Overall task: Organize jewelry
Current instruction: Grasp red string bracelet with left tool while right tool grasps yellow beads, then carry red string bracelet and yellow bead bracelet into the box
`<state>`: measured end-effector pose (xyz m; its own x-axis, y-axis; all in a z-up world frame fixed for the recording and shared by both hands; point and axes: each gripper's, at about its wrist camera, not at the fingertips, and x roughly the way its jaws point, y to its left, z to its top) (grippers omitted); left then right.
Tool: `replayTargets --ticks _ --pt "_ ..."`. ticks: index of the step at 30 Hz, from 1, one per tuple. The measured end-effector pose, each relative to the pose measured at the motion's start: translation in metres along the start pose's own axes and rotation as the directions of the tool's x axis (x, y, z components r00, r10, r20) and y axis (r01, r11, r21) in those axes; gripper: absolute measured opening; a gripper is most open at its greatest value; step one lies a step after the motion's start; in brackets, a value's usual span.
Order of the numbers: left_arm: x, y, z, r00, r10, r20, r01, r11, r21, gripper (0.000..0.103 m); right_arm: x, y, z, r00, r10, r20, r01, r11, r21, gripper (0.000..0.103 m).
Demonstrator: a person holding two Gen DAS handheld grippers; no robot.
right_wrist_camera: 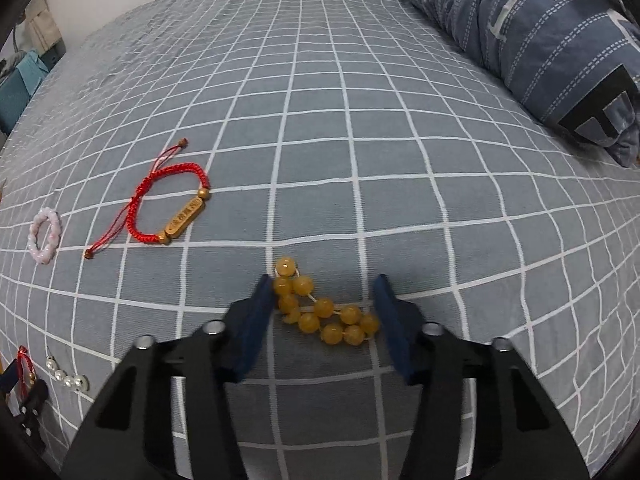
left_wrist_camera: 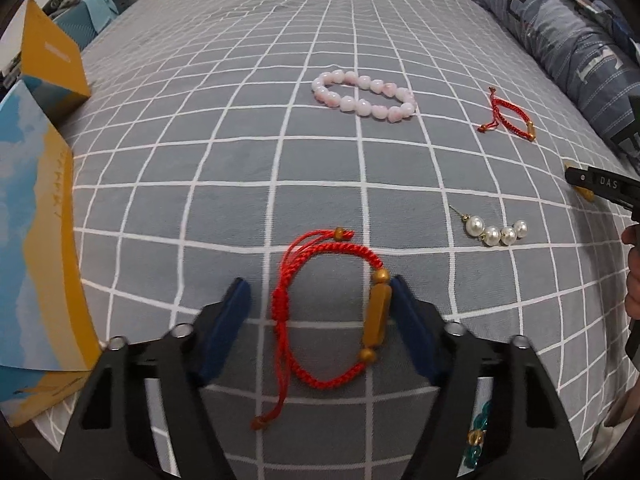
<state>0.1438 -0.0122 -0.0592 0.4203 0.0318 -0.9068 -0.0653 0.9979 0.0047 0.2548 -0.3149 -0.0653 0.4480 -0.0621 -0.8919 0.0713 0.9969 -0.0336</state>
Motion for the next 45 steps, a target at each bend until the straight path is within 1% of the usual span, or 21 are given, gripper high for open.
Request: replayTargets --ticks 1,2,3,4,5,6,8,15,17,26,29,34,37,45 --pt "-0.001 0.0 -0.001 1.0 0.004 -0.006 -0.004 1.0 0.005 0.056 0.0 -0.001 0.0 1.0 0.003 -0.003 -0.003 1.0 0.003 0.034" --pt "-0.001 0.0 -0.001 1.0 0.008 -0.011 -0.008 1.0 0.016 0.048 0.0 -0.001 0.0 1.0 0.005 -0.007 -0.005 1.0 0.006 0.028" --pt "-0.002 -0.001 -0.002 1.0 0.011 -0.016 -0.011 0.999 0.03 0.037 -0.001 -0.001 -0.001 1.0 0.005 -0.012 -0.005 1.0 0.01 0.025" --pt "-0.003 -0.001 -0.002 1.0 0.016 -0.019 -0.015 0.999 0.034 0.032 -0.001 -0.001 -0.001 1.0 0.005 -0.018 -0.005 1.0 0.018 0.019" --pt "-0.004 0.0 -0.002 1.0 0.022 -0.02 -0.021 0.999 0.037 0.018 -0.003 -0.001 -0.001 1.0 0.005 -0.02 -0.004 1.0 0.022 0.017" --pt "-0.005 0.002 -0.002 1.0 0.013 -0.021 -0.012 0.999 0.038 0.009 -0.004 0.0 -0.002 1.0 0.0 -0.023 0.0 1.0 0.023 0.009" --pt "-0.007 0.004 0.0 1.0 -0.014 -0.023 0.014 1.0 0.027 0.009 -0.006 0.001 -0.002 1.0 -0.004 -0.016 0.005 1.0 0.028 0.009" --pt "-0.017 0.006 0.004 1.0 -0.02 0.008 0.02 0.999 0.026 0.009 -0.011 0.001 -0.003 1.0 -0.007 0.005 0.007 0.999 0.037 0.009" --pt "-0.022 0.006 0.005 1.0 -0.012 0.023 0.011 1.0 0.026 0.009 -0.014 0.001 -0.003 1.0 -0.01 0.015 0.009 0.999 0.039 0.009" --pt "-0.039 0.009 0.006 0.997 -0.03 0.066 0.03 1.0 0.008 0.009 -0.028 0.008 -0.003 0.998 -0.013 0.065 0.011 1.0 0.029 0.009" --pt "-0.046 0.01 0.005 0.996 -0.023 0.09 0.023 1.0 0.009 0.009 -0.034 0.01 -0.004 0.997 -0.005 0.079 0.003 1.0 0.028 0.009" --pt "-0.048 0.013 0.006 0.995 -0.013 0.101 0.011 1.0 0.014 0.009 -0.044 0.018 -0.005 0.995 0.007 0.095 -0.009 1.0 0.021 0.009" --pt "-0.053 0.014 0.01 0.993 0.005 0.12 -0.006 1.0 0.005 0.009 -0.05 0.023 -0.004 0.994 0.015 0.106 -0.017 1.0 0.02 0.009" --pt "-0.064 0.02 0.024 0.989 0.014 0.145 -0.011 1.0 -0.023 0.009 -0.067 0.041 -0.003 0.991 0.032 0.131 -0.03 0.999 -0.017 0.009"
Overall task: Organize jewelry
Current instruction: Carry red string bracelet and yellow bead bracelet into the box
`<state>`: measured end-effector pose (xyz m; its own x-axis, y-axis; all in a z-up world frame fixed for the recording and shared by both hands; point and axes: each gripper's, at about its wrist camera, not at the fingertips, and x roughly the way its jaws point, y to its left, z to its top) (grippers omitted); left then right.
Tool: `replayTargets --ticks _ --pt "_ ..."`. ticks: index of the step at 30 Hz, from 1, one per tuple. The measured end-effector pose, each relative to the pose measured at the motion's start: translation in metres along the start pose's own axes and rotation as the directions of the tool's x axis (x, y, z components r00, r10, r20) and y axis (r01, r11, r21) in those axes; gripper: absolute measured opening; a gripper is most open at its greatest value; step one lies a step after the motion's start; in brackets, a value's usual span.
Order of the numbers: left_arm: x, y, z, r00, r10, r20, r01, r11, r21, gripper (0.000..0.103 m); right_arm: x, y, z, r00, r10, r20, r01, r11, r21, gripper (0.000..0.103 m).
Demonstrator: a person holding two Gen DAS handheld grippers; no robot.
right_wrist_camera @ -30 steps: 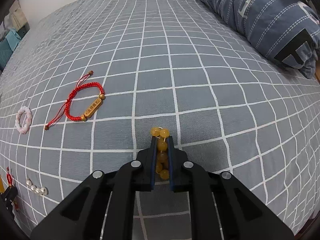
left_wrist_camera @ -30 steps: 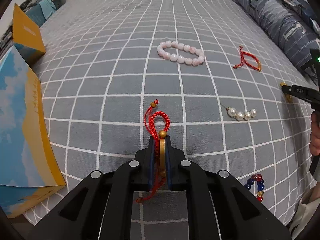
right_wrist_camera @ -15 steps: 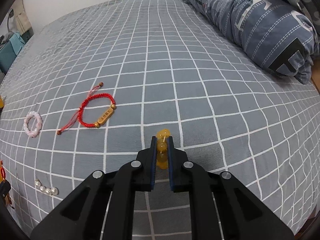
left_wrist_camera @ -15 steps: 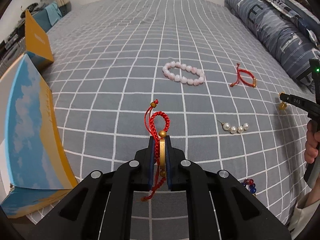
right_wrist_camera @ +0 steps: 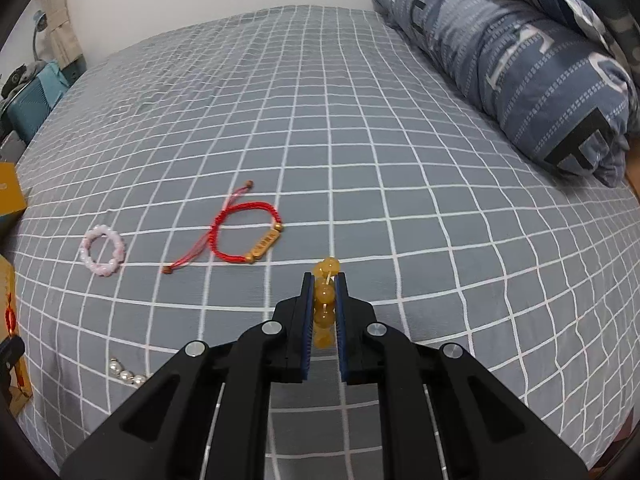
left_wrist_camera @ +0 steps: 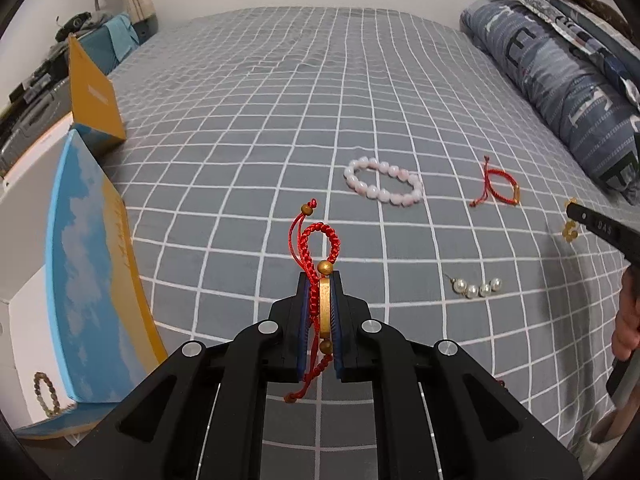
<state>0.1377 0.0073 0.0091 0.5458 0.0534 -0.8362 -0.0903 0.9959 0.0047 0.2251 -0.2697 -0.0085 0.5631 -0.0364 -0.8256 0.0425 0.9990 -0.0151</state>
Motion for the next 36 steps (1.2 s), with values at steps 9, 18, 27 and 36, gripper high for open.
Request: replayTargets --ticks 9,18,27,36 --pt "-0.026 0.008 0.016 0.999 0.021 0.043 -0.021 1.0 -0.014 0.009 -0.026 0.026 0.008 0.999 0.036 0.033 -0.035 0.999 -0.03 0.009" --pt "-0.056 0.038 0.023 0.996 0.047 0.071 -0.044 0.998 -0.047 0.009 -0.061 0.069 0.011 0.994 0.076 0.078 -0.069 0.994 -0.089 0.009" --pt "-0.089 0.09 0.018 0.99 0.1 0.095 -0.089 0.99 -0.112 0.009 -0.093 0.125 0.011 0.986 0.131 0.102 -0.115 0.981 -0.154 0.009" --pt "-0.123 0.15 0.001 0.98 0.173 0.096 -0.153 0.97 -0.187 0.009 -0.135 0.206 0.002 0.971 0.202 0.131 -0.163 0.952 -0.259 0.009"
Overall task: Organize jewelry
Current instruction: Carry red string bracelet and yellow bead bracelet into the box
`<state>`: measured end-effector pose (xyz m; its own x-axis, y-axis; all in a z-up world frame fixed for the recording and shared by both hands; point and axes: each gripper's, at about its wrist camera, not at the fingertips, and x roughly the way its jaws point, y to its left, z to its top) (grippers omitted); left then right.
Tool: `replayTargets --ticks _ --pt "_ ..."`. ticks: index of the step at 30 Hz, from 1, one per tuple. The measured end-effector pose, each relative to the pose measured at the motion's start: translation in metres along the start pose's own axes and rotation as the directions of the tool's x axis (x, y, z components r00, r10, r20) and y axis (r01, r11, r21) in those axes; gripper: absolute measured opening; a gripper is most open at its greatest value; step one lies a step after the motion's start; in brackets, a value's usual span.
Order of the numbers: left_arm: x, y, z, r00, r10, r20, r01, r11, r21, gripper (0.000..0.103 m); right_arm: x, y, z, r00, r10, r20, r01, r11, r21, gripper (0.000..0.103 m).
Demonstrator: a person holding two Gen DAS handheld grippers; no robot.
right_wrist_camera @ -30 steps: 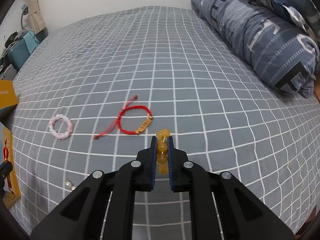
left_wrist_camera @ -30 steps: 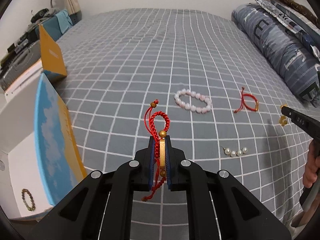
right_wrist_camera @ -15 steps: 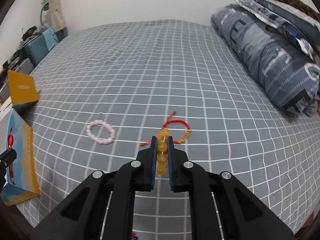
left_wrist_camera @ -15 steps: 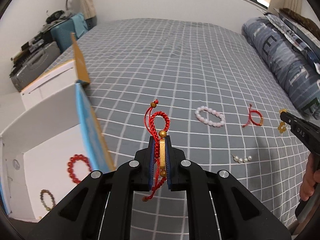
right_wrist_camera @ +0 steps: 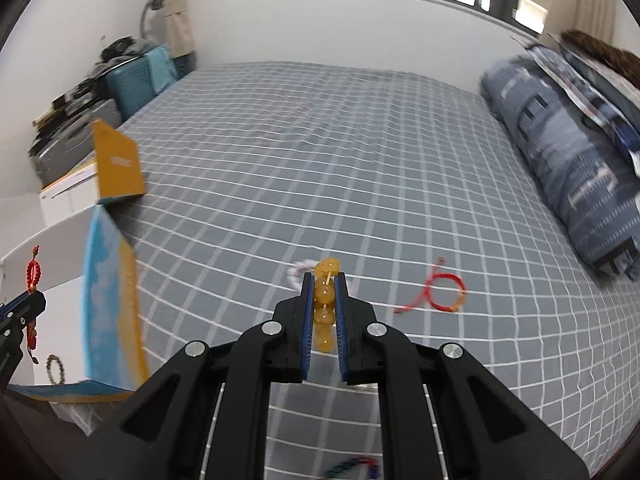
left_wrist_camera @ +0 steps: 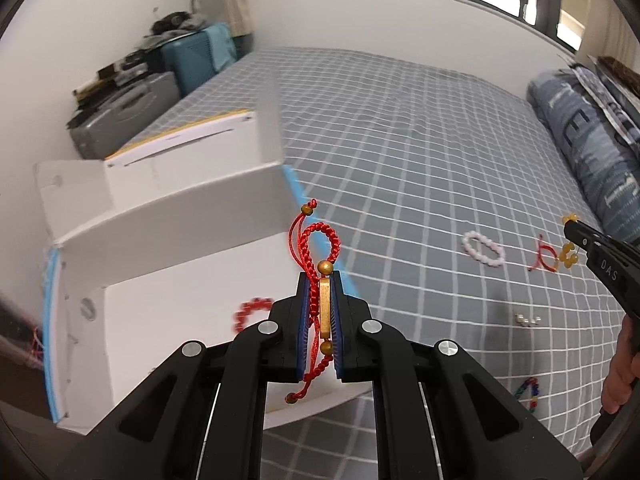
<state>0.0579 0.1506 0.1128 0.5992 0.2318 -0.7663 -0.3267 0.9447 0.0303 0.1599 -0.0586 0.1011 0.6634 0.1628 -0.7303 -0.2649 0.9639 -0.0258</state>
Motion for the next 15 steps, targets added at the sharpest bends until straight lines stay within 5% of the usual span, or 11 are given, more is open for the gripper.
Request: replayTargets --ticks 15 --pt "-0.006 0.115 -0.02 0.992 0.119 -0.034 -0.122 0.984 -0.129 0.009 -0.026 0.133 0.007 0.989 0.136 0.049 -0.127 0.98 -0.154 0.009"
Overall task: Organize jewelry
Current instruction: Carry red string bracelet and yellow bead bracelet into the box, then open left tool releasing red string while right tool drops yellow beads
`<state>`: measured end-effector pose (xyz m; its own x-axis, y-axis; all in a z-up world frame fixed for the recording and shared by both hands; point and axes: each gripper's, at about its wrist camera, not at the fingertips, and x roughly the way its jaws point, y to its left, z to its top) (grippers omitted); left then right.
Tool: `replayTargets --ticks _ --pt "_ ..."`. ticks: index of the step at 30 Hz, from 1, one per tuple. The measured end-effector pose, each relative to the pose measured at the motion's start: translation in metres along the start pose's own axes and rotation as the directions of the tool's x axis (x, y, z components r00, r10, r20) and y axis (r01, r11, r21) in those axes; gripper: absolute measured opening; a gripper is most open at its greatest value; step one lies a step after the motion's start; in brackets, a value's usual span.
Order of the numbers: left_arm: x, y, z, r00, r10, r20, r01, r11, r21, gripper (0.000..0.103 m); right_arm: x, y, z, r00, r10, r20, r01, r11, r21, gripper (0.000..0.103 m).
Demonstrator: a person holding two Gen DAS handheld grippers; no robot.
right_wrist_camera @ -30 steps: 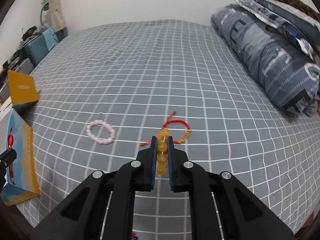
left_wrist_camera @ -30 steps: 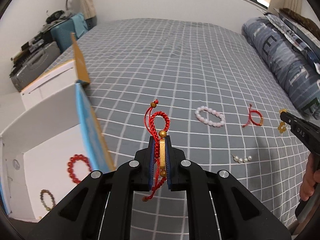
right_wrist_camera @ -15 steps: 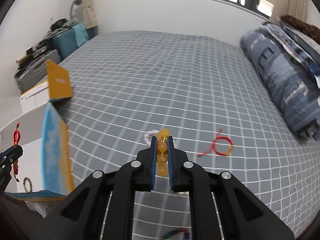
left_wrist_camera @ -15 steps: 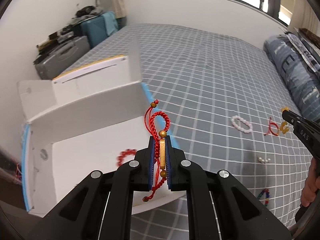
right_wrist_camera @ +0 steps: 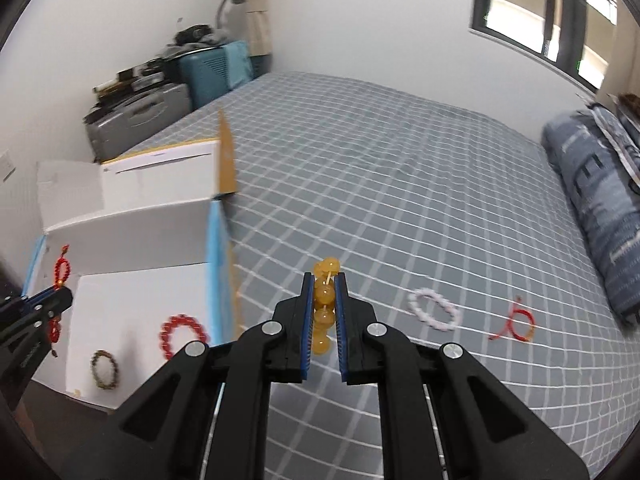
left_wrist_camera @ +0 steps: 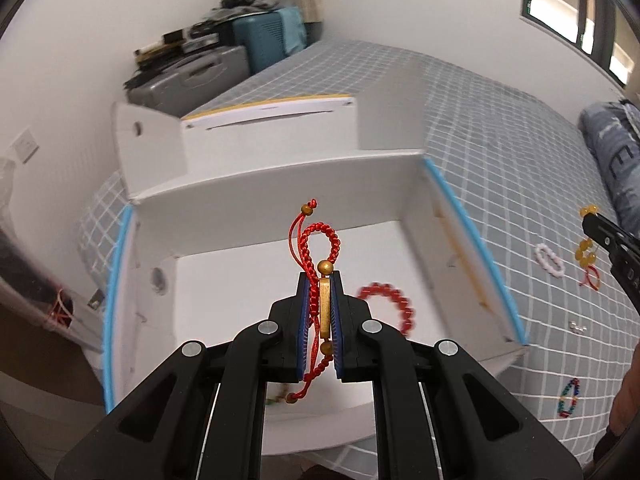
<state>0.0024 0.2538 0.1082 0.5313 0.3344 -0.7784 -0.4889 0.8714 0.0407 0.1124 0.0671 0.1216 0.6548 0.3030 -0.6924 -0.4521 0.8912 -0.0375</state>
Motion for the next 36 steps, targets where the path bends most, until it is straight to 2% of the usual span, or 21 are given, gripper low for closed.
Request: replayTargets --ticks 9,16,25,28,36 --pt "0.014 0.041 -0.004 0.997 0.062 -0.035 -0.063 0.997 -0.051 0.009 0.008 0.079 0.002 0.994 0.11 -0.013 -0.11 0.99 -0.092 0.009" --pt "0.028 0.062 -0.01 0.993 0.093 -0.074 -0.098 0.992 -0.073 0.009 0.034 0.118 -0.009 0.978 0.18 -0.102 -0.193 0.971 -0.137 0.009" --pt "0.066 0.076 -0.024 0.979 0.079 -0.188 -0.103 0.987 -0.121 0.009 0.081 0.135 -0.032 0.94 0.207 -0.273 -0.252 0.958 -0.14 0.009" --pt "0.079 0.08 -0.028 0.971 0.071 -0.228 -0.104 0.985 -0.135 0.009 0.09 0.134 -0.031 0.935 0.204 -0.291 -0.249 0.96 -0.128 0.009" --pt "0.082 0.082 -0.029 0.968 0.081 -0.239 -0.115 0.984 -0.134 0.012 0.094 0.136 -0.032 0.932 0.187 -0.31 -0.239 0.961 -0.139 0.009"
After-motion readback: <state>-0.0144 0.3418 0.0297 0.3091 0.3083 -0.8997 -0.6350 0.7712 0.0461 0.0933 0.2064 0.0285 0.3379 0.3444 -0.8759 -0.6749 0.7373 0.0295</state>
